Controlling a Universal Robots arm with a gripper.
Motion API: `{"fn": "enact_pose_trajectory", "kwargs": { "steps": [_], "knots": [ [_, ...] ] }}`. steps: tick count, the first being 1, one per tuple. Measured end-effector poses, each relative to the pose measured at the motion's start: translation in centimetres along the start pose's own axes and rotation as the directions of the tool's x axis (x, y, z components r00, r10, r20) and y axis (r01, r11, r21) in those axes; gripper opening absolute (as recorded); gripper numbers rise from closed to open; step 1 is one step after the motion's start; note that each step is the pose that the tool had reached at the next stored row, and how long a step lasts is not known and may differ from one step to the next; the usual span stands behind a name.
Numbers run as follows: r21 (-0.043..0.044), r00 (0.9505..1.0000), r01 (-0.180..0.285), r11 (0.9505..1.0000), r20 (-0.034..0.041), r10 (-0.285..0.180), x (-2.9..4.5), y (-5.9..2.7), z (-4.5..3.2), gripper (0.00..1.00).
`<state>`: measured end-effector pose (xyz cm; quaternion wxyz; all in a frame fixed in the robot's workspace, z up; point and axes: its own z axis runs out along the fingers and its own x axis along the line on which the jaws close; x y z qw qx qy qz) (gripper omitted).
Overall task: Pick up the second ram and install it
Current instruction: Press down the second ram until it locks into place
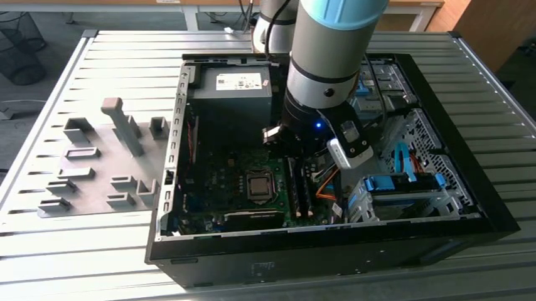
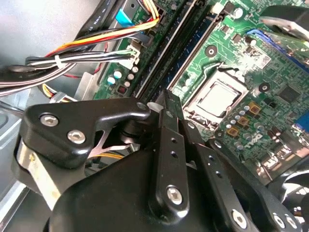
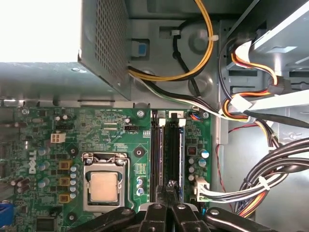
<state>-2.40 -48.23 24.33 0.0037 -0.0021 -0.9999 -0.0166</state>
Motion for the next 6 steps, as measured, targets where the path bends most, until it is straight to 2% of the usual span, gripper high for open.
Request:
{"fn": "enact_pose_trajectory", "kwargs": {
  "steps": [6],
  "knots": [
    [-0.0013, 1.0, 0.0, 1.0, 0.0, 0.0, 0.0, 0.0, -0.01, 0.11]
  ]
}}
